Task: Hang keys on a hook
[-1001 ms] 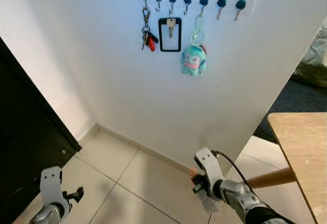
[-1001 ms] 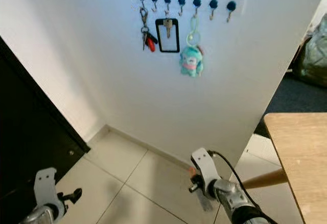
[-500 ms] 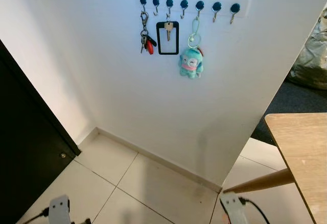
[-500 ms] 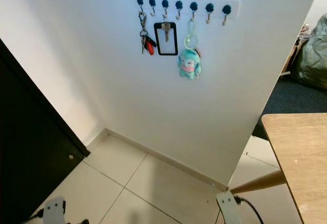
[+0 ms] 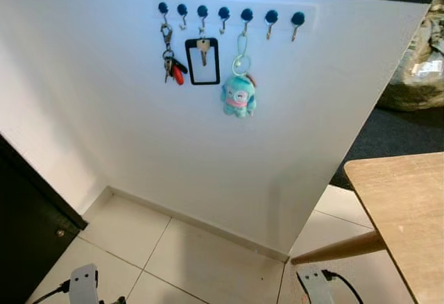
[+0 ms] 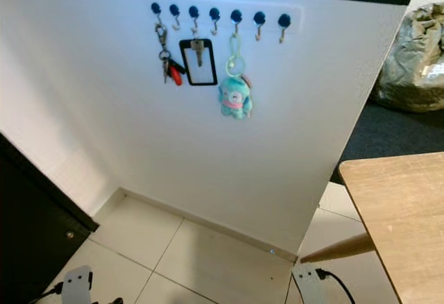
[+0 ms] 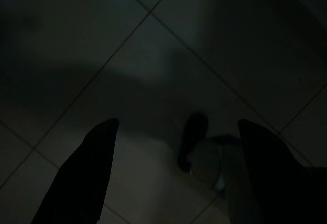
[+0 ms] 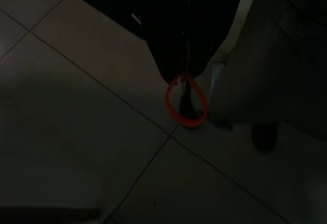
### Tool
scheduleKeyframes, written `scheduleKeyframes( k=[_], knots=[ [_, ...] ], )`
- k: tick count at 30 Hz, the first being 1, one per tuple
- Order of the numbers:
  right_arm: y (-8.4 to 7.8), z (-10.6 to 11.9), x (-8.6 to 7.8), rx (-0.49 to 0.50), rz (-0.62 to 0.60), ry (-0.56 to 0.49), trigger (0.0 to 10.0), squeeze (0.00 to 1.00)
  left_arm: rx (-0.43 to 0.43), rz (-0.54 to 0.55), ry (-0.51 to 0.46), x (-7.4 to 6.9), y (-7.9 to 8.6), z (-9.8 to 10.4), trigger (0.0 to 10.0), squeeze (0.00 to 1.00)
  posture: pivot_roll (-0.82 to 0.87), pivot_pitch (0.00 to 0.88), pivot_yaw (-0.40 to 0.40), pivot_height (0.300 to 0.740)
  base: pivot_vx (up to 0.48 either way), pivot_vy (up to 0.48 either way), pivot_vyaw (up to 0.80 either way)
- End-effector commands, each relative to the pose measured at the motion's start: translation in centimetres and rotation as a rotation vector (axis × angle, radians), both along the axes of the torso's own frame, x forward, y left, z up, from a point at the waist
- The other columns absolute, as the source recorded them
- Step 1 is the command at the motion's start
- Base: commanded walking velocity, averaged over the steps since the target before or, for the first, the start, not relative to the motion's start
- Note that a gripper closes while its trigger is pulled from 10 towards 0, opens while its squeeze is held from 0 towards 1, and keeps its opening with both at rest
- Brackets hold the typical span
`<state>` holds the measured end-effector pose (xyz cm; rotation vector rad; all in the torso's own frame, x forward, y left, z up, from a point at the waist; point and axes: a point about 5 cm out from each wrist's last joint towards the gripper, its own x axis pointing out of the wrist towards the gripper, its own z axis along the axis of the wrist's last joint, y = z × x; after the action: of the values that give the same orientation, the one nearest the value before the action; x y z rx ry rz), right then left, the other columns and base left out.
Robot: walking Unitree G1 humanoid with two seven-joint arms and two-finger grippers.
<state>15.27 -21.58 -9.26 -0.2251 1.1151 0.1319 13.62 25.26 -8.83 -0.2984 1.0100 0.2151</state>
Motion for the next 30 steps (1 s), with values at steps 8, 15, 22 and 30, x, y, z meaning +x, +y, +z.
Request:
scheduleKeyframes(
  k=[8,15,22,30],
  knots=[
    [0.4,-0.3,-0.5,0.011,-0.004,0.011,10.0,0.00,-0.004,-0.005,0.021,-0.7,-0.2,-0.3,10.0,0.00,-0.10,0.027,0.086,0.740,0.316,0.000,0.00],
    [0.4,-0.1,-0.2,0.025,0.009,-0.005,10.0,0.00,0.000,0.008,-0.007,-0.2,0.0,-0.1,10.0,0.00,-0.11,0.035,0.089,0.740,0.132,0.000,0.00],
    [1.5,1.2,2.6,0.156,0.067,-0.129,10.0,0.00,0.012,0.013,-0.060,0.8,0.6,0.5,10.0,0.00,-0.11,0.038,0.093,0.740,0.000,0.000,0.00],
    [2.1,3.5,6.1,0.277,0.160,-0.287,10.0,0.00,0.030,-0.014,-0.230,3.7,2.1,2.6,10.0,0.00,-0.11,0.038,0.093,0.740,0.000,0.000,0.00]
  ],
)
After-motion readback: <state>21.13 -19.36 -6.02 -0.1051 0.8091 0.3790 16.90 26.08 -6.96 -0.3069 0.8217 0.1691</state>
